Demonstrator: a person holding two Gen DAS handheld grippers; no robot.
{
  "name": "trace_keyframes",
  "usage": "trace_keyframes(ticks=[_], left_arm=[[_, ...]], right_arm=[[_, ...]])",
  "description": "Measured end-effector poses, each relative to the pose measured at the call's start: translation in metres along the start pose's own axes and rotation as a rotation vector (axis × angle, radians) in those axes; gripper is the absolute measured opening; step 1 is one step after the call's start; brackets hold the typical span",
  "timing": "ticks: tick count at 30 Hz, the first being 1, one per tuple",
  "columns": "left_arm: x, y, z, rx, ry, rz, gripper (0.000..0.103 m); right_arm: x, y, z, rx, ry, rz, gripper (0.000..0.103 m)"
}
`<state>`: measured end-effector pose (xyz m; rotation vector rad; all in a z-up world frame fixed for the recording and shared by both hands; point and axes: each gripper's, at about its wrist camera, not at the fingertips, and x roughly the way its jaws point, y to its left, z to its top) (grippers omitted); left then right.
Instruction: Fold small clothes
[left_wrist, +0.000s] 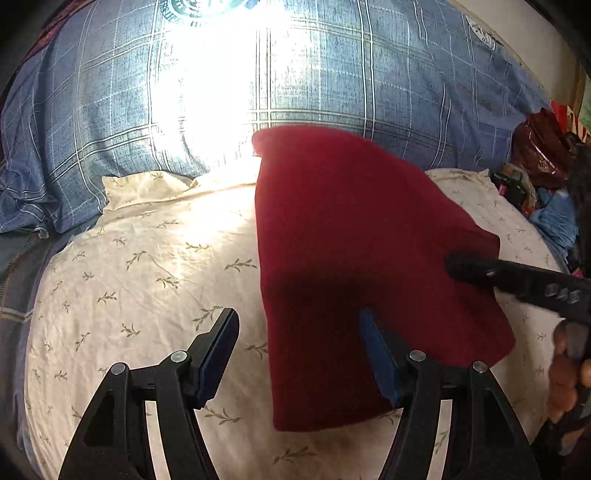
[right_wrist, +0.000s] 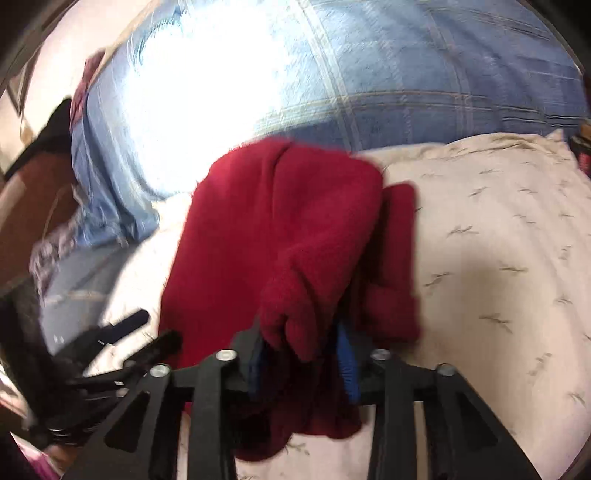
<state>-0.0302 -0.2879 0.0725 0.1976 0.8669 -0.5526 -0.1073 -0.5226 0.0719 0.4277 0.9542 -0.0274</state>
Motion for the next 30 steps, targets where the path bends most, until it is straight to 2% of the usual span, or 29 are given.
trace_keyframes(ticks=[1, 3, 5, 7, 9, 11, 13, 14, 16, 19, 23, 26, 30], left_arm=[[-0.001, 0.0, 0.003, 0.002, -0.012, 0.009, 0.067], [0.004, 0.004, 0.009, 0.0, -0.028, 0.032, 0.067], [0.009, 0.008, 0.015, -0.02, -0.042, 0.048, 0.067], [0.015, 0.008, 0.02, -0.036, -0.048, 0.054, 0.07], [0.021, 0.008, 0.021, -0.043, -0.05, 0.064, 0.072], [0.029, 0.008, 0.022, -0.044, -0.045, 0.064, 0.072], [0.035, 0.009, 0.023, -0.046, -0.042, 0.059, 0.073], [0.038, 0.009, 0.023, -0.048, -0.041, 0.058, 0.074], [0.041, 0.009, 0.024, -0.047, -0.04, 0.065, 0.074], [0.043, 0.01, 0.026, -0.05, -0.035, 0.066, 0.074], [0.043, 0.011, 0.025, -0.055, -0.03, 0.066, 0.074], [0.042, 0.012, 0.024, -0.062, -0.032, 0.067, 0.074], [0.041, 0.01, 0.022, -0.072, -0.032, 0.067, 0.074]], right_arm=[[-0.01, 0.0, 0.002, -0.003, -0.031, -0.022, 0.047], [-0.031, 0.006, 0.008, -0.022, -0.117, -0.06, 0.047], [-0.037, 0.017, 0.016, -0.052, -0.156, -0.042, 0.047], [-0.025, 0.033, 0.023, -0.121, -0.135, -0.023, 0.042], [-0.001, 0.042, 0.026, -0.185, -0.09, -0.078, 0.039], [0.026, 0.039, 0.029, -0.194, -0.051, -0.156, 0.034], [0.048, 0.029, 0.033, -0.179, -0.038, -0.172, 0.034], [0.054, 0.026, 0.035, -0.17, -0.059, -0.17, 0.034], [0.058, 0.027, 0.039, -0.192, -0.078, -0.182, 0.034], [0.054, 0.029, 0.043, -0.182, -0.056, -0.18, 0.034], [0.024, 0.033, 0.034, -0.166, -0.059, -0.148, 0.04], [0.005, 0.041, 0.013, -0.217, -0.061, -0.139, 0.04], [0.023, 0.032, -0.017, -0.235, 0.024, -0.199, 0.039]])
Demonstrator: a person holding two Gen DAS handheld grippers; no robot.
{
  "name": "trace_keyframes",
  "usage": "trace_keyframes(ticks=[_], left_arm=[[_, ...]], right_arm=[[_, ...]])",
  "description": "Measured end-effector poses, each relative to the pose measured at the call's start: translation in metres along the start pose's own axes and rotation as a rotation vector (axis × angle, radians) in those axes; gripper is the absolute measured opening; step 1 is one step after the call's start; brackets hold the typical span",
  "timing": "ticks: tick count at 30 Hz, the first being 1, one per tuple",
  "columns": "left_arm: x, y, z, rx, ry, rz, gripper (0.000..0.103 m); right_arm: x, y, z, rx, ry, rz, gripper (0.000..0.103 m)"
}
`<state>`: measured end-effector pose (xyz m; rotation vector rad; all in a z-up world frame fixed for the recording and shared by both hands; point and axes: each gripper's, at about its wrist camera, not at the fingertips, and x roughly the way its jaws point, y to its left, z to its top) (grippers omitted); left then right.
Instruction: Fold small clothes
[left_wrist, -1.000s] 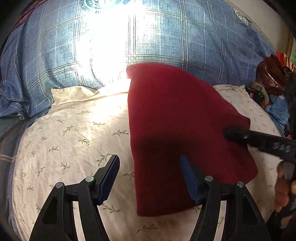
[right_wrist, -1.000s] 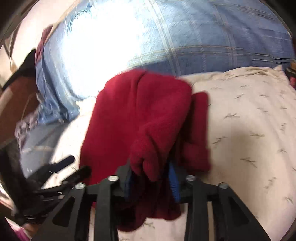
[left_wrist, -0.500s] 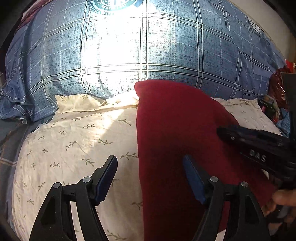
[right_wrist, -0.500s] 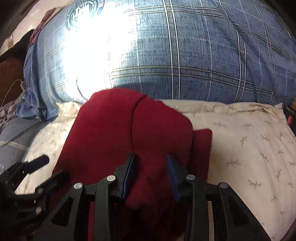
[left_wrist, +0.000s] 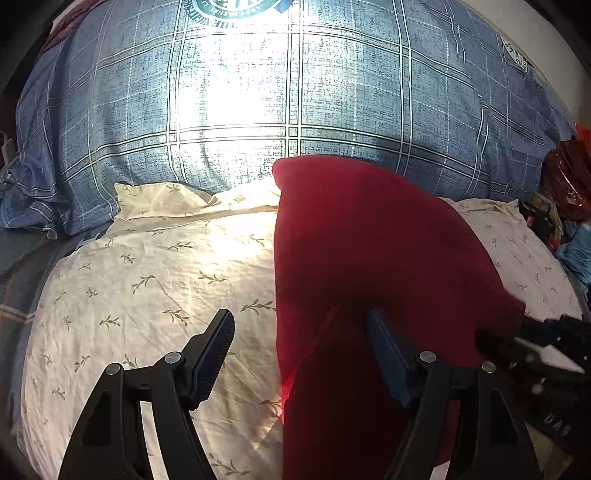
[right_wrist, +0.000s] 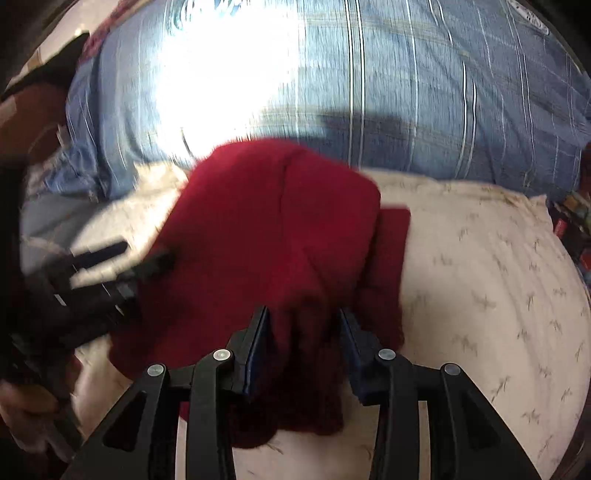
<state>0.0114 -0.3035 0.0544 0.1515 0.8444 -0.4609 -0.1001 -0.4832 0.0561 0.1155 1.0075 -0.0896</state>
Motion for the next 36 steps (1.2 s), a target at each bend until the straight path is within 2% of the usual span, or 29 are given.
trace_keyframes(ticks=[4, 8, 9, 11, 13, 16, 18, 19, 20, 22, 24, 30, 32, 36], left_arm=[[-0.004, -0.004, -0.002, 0.021, -0.007, 0.017, 0.074], [-0.011, -0.003, -0.002, 0.016, -0.001, 0.007, 0.072], [-0.013, -0.002, -0.001, 0.013, -0.001, 0.003, 0.072], [-0.017, 0.001, -0.001, -0.005, -0.003, -0.01, 0.072], [-0.019, 0.006, 0.0, -0.03, 0.003, -0.035, 0.072], [-0.018, 0.009, 0.001, -0.036, 0.014, -0.04, 0.073], [-0.015, 0.009, 0.001, -0.027, 0.017, -0.035, 0.073], [-0.013, 0.008, 0.001, -0.024, 0.021, -0.033, 0.073], [-0.011, 0.009, 0.001, -0.023, 0.025, -0.035, 0.073], [-0.009, 0.009, 0.001, -0.023, 0.024, -0.04, 0.074], [-0.007, 0.009, 0.001, -0.025, 0.018, -0.039, 0.08], [0.0, 0.01, 0.003, -0.038, 0.025, -0.047, 0.08], [0.0, 0.009, 0.004, -0.036, 0.026, -0.049, 0.08], [0.002, 0.008, 0.005, -0.044, 0.029, -0.055, 0.08]], right_arm=[[-0.006, -0.014, -0.007, 0.076, 0.009, 0.06, 0.041], [-0.027, -0.019, 0.002, 0.099, -0.061, 0.061, 0.044], [-0.032, -0.02, 0.005, 0.111, -0.086, 0.066, 0.045], [-0.038, -0.022, 0.011, 0.137, -0.125, 0.058, 0.061], [-0.032, -0.024, 0.022, 0.163, -0.135, 0.039, 0.064], [-0.014, -0.025, 0.032, 0.187, -0.106, 0.033, 0.063], [0.001, -0.025, 0.035, 0.194, -0.07, 0.032, 0.056], [0.009, -0.025, 0.036, 0.198, -0.045, 0.045, 0.035], [0.013, -0.025, 0.034, 0.202, -0.027, 0.069, 0.029], [0.008, -0.022, 0.031, 0.174, -0.064, 0.043, 0.024], [0.009, -0.02, 0.029, 0.135, -0.072, 0.009, 0.023], [0.005, -0.019, 0.03, 0.144, -0.08, 0.009, 0.02], [-0.001, -0.018, 0.034, 0.128, -0.104, -0.014, 0.017], [0.007, -0.02, 0.036, 0.12, -0.093, -0.047, 0.016]])
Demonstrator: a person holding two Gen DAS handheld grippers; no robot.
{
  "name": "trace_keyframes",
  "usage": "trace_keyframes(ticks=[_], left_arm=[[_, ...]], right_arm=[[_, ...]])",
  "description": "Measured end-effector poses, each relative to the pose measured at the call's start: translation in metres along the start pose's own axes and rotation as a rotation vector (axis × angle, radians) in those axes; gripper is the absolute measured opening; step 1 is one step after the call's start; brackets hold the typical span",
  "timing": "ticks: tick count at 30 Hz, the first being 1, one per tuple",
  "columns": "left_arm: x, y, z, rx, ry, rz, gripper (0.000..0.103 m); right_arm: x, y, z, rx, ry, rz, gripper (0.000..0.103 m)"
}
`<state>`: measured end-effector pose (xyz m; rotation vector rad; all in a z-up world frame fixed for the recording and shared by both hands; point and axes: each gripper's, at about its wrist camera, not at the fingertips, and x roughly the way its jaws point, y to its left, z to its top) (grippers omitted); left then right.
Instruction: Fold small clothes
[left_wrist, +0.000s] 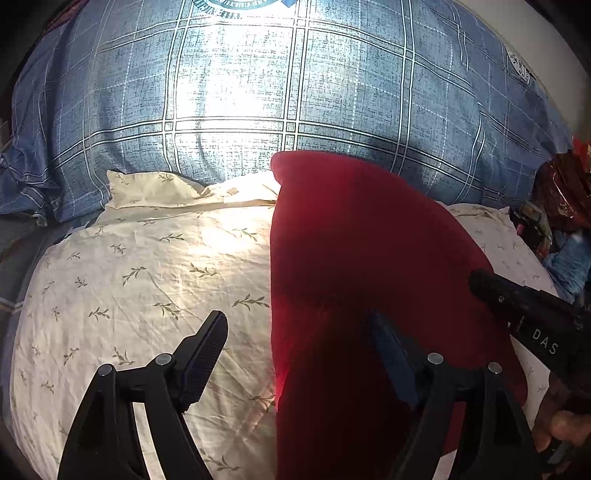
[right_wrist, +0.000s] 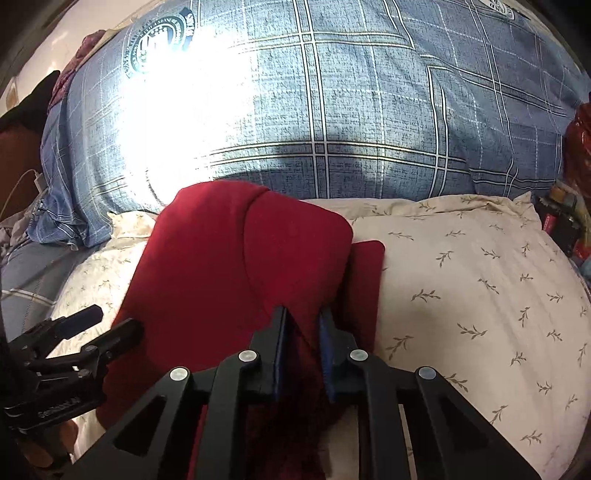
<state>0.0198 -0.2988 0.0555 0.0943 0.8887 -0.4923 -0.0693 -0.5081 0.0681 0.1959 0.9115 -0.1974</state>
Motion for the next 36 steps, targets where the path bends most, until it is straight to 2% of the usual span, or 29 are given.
trace_keyframes(ticks=[1, 3, 4, 5, 6, 7, 8, 15, 21, 36], left_arm=[[0.002, -0.001, 0.0, 0.002, 0.004, -0.001, 0.081], [0.004, -0.001, 0.0, 0.006, 0.012, -0.005, 0.081], [0.005, -0.001, 0.0, 0.005, 0.011, -0.007, 0.081], [0.006, 0.0, 0.0, 0.003, 0.012, -0.012, 0.082], [0.006, 0.002, 0.001, -0.001, 0.015, -0.023, 0.082], [0.008, 0.004, 0.002, -0.01, 0.023, -0.042, 0.082], [0.009, 0.005, 0.003, -0.022, 0.03, -0.057, 0.082], [0.021, 0.01, 0.006, -0.033, 0.045, -0.097, 0.086], [0.032, 0.012, 0.01, -0.03, 0.056, -0.108, 0.094], [0.043, 0.01, 0.011, -0.034, 0.043, -0.118, 0.097]], right_arm=[[0.004, -0.001, -0.001, 0.0, 0.011, 0.003, 0.016], [0.0, -0.005, -0.002, 0.022, -0.005, 0.037, 0.023], [-0.005, -0.01, -0.003, 0.044, -0.02, 0.063, 0.033], [-0.009, -0.015, -0.003, 0.068, -0.03, 0.075, 0.049], [-0.012, -0.022, -0.003, 0.1, -0.041, 0.078, 0.061], [-0.014, -0.029, -0.004, 0.131, -0.053, 0.084, 0.077], [-0.014, -0.036, -0.005, 0.162, -0.065, 0.098, 0.083], [0.018, -0.063, -0.008, 0.291, 0.01, 0.244, 0.083], [0.037, -0.057, -0.003, 0.293, 0.034, 0.317, 0.086], [0.048, -0.043, 0.0, 0.226, 0.043, 0.314, 0.089]])
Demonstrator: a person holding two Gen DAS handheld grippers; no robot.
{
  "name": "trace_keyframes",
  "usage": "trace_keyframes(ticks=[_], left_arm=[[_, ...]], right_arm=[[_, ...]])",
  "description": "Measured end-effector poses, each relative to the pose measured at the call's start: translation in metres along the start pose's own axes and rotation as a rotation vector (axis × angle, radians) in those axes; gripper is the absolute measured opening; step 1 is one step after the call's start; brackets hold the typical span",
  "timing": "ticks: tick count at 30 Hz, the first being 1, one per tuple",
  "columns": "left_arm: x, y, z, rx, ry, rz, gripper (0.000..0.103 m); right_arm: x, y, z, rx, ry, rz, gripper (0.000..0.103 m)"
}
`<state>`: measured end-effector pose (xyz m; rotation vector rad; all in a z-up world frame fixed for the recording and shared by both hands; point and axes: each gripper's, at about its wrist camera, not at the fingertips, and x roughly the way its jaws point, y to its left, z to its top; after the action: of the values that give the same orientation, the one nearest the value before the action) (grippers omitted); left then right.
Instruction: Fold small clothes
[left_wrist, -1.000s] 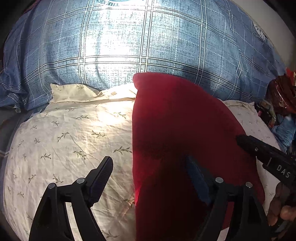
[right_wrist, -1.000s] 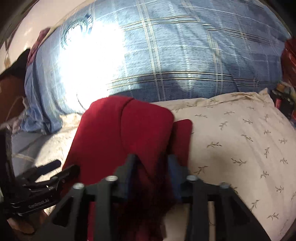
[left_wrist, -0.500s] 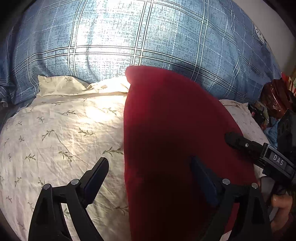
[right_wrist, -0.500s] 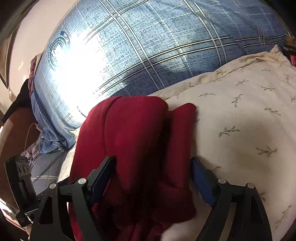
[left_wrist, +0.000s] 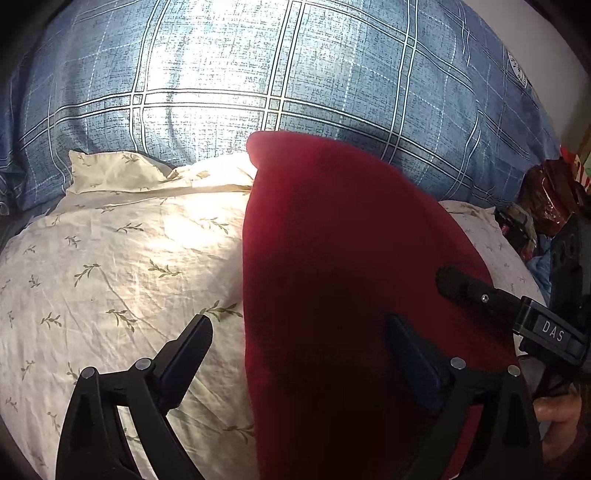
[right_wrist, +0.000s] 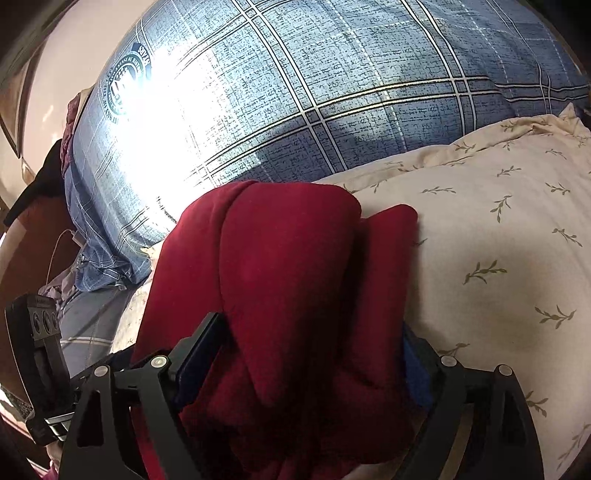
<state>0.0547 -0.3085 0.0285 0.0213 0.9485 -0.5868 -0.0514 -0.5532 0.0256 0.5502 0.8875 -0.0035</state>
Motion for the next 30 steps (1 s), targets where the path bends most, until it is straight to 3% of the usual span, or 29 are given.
trace_keyframes(ticks=[14, 17, 19, 21, 26, 30], left_arm=[[0.008, 0.001, 0.003, -0.021, 0.007, -0.012, 0.1], [0.009, 0.002, 0.004, -0.028, 0.012, -0.019, 0.1], [0.01, 0.003, 0.004, -0.033, 0.011, -0.035, 0.096], [0.01, 0.002, 0.005, -0.03, 0.02, -0.103, 0.071], [-0.007, 0.003, 0.007, -0.026, 0.006, -0.099, 0.048], [-0.042, 0.009, 0.003, -0.023, -0.001, -0.099, 0.045]], right_arm=[[0.005, 0.003, 0.0, -0.029, -0.007, -0.007, 0.091], [0.005, 0.005, 0.0, -0.036, -0.01, -0.013, 0.085], [0.003, 0.006, 0.0, -0.046, -0.014, -0.012, 0.073], [0.0, 0.011, 0.0, -0.075, -0.024, -0.017, 0.061], [-0.016, 0.025, 0.0, -0.103, -0.045, -0.032, 0.043], [-0.033, 0.042, -0.005, -0.113, -0.029, 0.021, 0.04]])
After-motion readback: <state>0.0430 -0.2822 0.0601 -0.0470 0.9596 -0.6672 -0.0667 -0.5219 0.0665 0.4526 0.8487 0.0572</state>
